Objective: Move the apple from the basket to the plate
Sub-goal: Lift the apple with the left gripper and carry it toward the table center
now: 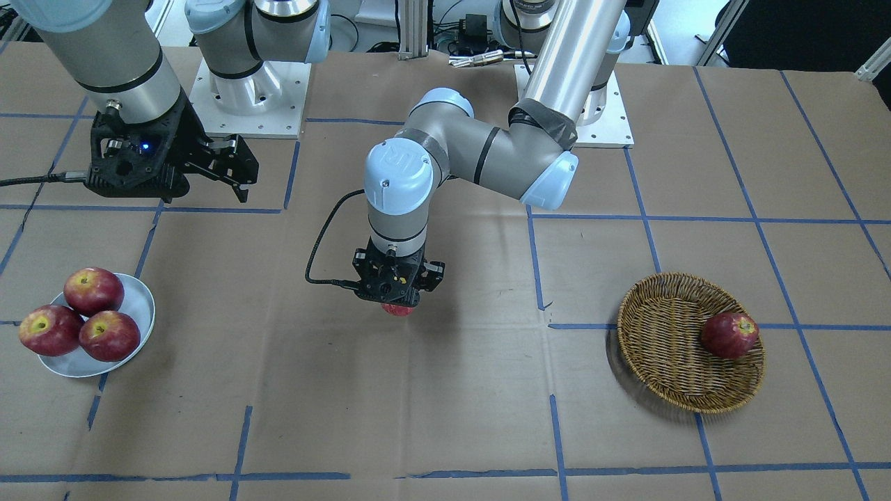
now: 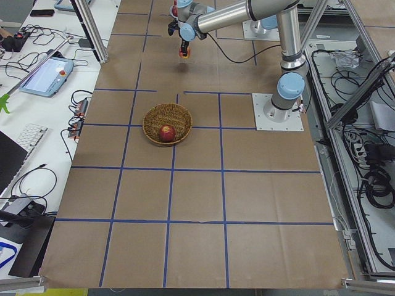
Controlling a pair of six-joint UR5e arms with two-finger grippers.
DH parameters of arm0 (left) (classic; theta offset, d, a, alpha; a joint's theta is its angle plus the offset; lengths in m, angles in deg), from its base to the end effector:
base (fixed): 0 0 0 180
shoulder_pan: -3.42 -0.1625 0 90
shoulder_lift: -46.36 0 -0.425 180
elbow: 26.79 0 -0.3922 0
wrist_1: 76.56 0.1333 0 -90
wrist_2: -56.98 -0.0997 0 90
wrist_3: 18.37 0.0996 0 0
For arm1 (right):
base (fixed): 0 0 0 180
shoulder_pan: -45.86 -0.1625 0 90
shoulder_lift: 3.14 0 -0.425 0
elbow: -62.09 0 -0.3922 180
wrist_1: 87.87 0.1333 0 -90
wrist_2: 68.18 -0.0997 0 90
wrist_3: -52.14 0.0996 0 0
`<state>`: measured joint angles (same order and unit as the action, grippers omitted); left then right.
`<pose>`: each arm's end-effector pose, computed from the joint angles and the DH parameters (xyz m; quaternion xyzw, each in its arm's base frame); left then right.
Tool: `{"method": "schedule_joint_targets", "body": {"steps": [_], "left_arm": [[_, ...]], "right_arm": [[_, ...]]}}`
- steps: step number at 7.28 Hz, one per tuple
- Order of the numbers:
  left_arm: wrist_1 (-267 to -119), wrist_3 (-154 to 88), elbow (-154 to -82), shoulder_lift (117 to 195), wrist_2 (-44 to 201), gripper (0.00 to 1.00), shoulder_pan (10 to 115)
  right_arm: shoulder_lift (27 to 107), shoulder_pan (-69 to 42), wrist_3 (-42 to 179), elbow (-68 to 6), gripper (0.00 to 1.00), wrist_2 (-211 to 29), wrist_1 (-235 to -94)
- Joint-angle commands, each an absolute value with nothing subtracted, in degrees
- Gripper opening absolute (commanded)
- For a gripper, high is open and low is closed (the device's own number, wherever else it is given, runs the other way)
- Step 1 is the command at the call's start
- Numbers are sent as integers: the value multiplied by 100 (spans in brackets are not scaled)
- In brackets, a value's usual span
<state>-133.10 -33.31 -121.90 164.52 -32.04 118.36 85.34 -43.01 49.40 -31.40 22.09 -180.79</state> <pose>-0.3874 -0.5130 0.2228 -0.0872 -0.9962 -0.0014 0.0086 0.1230 -0.5005 0.4499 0.0141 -0.9997 -0.0183 0.0017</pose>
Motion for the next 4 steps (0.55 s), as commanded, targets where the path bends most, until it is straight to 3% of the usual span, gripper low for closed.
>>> {"method": "schedule_joint_targets", "body": {"steps": [1,3,4], "left_arm": [[-13168,-3348,-12189,16632,-3196,18,11847],[-13018,-3331,-12189,16791,-3196,25,11847],[-13026,-3261,-12189,16791,-3248,46,11829]], "right_arm": [[8527,-4300,4959,-3151,100,2191,-18165],[8554,-4309,4985,-3151,100,2156,-18165],[8554,-4309,4985,-3151,100,2155,-18165]]}}
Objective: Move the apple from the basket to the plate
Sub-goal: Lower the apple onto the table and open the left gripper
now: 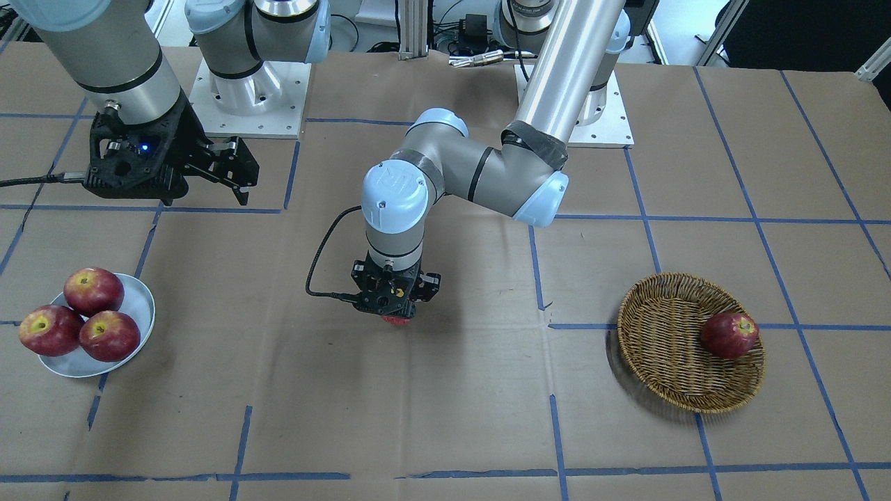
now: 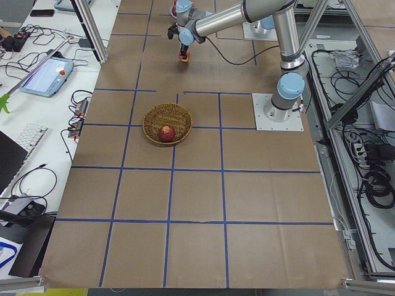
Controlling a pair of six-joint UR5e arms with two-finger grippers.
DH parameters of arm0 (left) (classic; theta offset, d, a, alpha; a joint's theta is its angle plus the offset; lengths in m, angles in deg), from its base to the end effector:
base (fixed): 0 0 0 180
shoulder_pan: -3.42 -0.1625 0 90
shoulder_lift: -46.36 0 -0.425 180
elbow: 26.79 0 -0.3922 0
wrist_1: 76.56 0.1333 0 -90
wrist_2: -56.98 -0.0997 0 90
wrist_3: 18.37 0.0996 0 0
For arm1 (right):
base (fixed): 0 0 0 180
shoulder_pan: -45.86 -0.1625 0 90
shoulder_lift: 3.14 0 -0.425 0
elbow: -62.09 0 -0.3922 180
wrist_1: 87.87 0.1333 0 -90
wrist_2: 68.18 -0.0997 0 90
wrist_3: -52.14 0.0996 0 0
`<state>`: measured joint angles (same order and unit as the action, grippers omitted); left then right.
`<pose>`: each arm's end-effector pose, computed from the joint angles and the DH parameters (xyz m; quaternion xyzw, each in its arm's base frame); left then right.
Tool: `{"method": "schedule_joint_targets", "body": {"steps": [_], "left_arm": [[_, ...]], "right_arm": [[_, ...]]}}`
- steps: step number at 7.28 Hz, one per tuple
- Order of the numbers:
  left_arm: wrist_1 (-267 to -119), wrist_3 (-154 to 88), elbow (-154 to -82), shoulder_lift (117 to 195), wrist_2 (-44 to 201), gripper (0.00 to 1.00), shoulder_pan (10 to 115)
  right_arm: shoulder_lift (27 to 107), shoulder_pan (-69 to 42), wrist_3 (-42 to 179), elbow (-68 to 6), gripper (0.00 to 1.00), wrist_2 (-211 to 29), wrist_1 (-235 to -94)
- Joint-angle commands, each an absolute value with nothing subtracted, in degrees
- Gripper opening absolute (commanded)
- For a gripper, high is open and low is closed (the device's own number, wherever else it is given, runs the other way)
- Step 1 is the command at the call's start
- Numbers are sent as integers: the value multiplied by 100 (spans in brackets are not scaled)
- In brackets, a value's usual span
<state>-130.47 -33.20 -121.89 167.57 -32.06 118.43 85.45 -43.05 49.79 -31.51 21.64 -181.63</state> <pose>-0.3910 -0.5189 0.1938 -0.0887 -0.9960 -0.0047 0.0072 0.1241 -0.5011 0.4514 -0.0110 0.9999 0.0109 0.0019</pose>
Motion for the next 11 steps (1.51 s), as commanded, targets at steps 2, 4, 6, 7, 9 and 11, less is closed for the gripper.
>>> {"method": "schedule_joint_targets", "body": {"steps": [2,4,6,7,9,11], "left_arm": [[-13026,-3252,-12189,16774,-3258,99,11812],[-13123,-3243,-12180,16599,-3258,99,11768],[-13254,-3234,-12171,16319,-3266,99,11733],[-13568,-3225,-12171,16047,-3275,99,11680],[-14542,-2632,-12180,15214,-3615,99,11575],[-15535,-1860,-12206,14370,-3565,99,11050]], "right_arm": [[8563,-4309,4985,-3151,100,2155,-18165],[8554,-4309,4985,-3151,100,2155,-18165],[8563,-4309,4994,-3151,100,2155,-18165],[8554,-4309,4994,-3143,100,2155,-18165],[8554,-4309,5003,-3151,100,2155,-18165],[8545,-4353,5038,-3134,100,2173,-18173]]}}
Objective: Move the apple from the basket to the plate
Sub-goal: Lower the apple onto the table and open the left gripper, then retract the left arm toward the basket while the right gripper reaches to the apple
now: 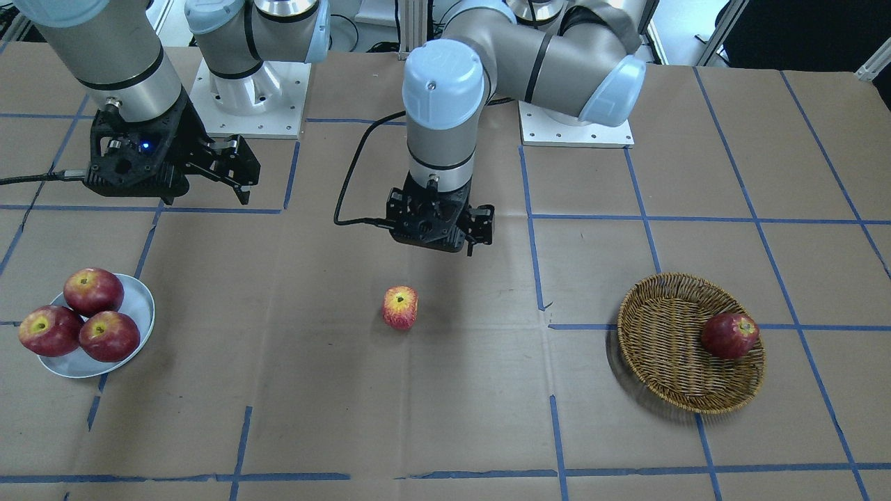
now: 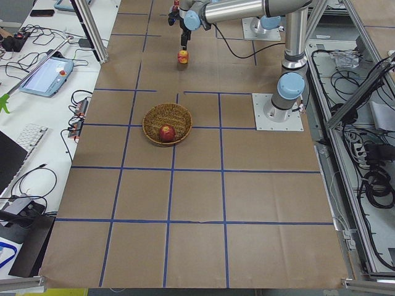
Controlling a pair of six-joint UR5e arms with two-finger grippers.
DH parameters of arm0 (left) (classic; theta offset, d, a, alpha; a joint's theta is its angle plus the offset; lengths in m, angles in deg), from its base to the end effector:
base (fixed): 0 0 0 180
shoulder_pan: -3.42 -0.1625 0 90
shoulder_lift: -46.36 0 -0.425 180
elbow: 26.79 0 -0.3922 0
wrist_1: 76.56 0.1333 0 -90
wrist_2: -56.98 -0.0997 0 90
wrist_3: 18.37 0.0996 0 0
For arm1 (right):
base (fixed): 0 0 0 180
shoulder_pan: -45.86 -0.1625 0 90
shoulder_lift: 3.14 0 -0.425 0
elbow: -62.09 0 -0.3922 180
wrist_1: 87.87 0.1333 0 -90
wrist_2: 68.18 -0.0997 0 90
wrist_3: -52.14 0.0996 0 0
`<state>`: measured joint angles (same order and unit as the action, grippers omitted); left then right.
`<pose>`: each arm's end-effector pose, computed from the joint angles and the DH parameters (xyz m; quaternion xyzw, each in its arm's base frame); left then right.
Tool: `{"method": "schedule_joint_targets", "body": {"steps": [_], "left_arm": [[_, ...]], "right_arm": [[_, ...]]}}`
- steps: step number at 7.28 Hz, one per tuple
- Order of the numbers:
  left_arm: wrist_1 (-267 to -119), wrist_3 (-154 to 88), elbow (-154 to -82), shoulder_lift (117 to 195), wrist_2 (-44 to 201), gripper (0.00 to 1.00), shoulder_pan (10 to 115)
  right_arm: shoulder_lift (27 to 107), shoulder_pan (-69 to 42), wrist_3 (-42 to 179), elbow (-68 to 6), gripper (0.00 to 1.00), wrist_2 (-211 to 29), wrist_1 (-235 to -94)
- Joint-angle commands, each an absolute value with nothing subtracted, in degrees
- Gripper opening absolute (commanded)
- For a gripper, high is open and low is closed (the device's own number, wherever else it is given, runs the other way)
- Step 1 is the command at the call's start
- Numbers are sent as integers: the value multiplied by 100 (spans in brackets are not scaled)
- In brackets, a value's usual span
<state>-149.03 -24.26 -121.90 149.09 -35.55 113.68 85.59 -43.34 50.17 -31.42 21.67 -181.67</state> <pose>-0.3170 -0.4865 0.3569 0.1251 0.9919 -0.0024 0.0221 0.1266 -0.5001 0.4534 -0.0102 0.9999 0.0085 0.0015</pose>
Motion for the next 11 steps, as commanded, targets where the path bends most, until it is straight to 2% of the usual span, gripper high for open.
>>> {"method": "schedule_joint_targets", "body": {"steps": [1,3,5,7,11], "left_arm": [[-16088,-1411,-12206,13817,-3574,99,10655],[-17125,-611,-12259,12807,-3609,99,9769],[-17786,-316,-12339,12057,-3565,99,9132],[-17773,-290,-12426,12132,-3530,99,9122],[-17755,-281,-12505,12142,-3600,99,9096]], "right_arm": [[8536,-4370,5047,-3125,100,2182,-18173],[8475,-4605,5299,-3090,100,2173,-18226],[7994,-5500,6246,-3064,100,2208,-18960],[7353,-6116,6995,-2880,100,2234,-19481],[6183,-6620,7508,-3080,100,2252,-20860]]}}
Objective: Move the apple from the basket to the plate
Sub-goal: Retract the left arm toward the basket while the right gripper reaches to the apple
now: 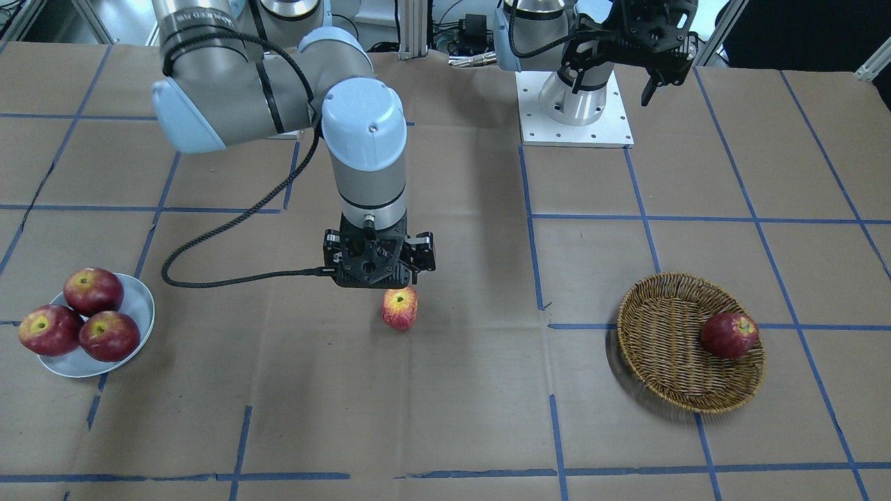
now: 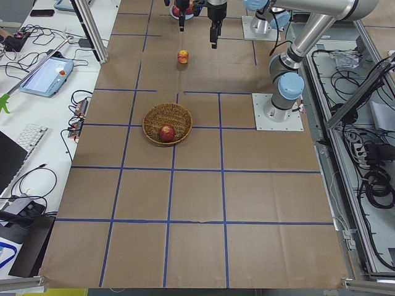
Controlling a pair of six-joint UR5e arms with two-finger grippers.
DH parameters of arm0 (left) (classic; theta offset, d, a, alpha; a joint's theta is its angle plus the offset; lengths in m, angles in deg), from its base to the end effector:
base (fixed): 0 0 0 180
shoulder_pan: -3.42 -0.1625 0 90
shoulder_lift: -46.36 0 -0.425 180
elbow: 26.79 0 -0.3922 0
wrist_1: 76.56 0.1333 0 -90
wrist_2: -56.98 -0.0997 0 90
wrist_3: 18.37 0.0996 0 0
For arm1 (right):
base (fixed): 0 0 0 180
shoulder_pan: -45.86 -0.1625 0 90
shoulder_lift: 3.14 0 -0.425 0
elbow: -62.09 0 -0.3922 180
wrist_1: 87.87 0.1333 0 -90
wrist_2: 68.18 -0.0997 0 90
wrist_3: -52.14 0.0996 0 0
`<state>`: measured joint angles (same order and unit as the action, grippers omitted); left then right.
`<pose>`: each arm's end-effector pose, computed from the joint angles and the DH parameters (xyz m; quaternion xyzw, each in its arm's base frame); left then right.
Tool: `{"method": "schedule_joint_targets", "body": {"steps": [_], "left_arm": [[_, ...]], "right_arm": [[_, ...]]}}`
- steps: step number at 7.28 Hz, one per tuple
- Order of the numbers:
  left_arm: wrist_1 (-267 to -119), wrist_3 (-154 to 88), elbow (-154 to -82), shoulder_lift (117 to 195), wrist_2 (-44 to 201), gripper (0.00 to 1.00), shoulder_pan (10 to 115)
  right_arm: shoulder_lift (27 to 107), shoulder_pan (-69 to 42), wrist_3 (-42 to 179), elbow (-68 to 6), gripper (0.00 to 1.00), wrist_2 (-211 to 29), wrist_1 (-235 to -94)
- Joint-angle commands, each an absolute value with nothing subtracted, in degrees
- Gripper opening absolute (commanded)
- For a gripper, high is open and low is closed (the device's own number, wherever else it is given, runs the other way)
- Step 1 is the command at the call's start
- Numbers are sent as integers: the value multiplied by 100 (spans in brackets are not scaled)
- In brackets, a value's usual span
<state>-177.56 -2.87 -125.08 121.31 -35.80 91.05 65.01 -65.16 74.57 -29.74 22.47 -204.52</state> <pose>-0.1130 -0.3762 0.5125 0.1151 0.9924 0.0403 0.0182 0.3465 -0.5333 0.3052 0.0124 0.9996 -0.0262 0.0043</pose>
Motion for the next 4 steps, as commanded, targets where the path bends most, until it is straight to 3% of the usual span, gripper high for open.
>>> {"method": "schedule_joint_targets", "body": {"steps": [1,4], "left_arm": [[-17755,-272,-12523,12081,-3600,99,9096],[-17755,-281,-12462,12141,-3600,99,9061]], "right_arm": [[6085,-6620,7499,-3368,100,2252,-21402],[5874,-6620,7473,-3925,100,2314,-22330]]}}
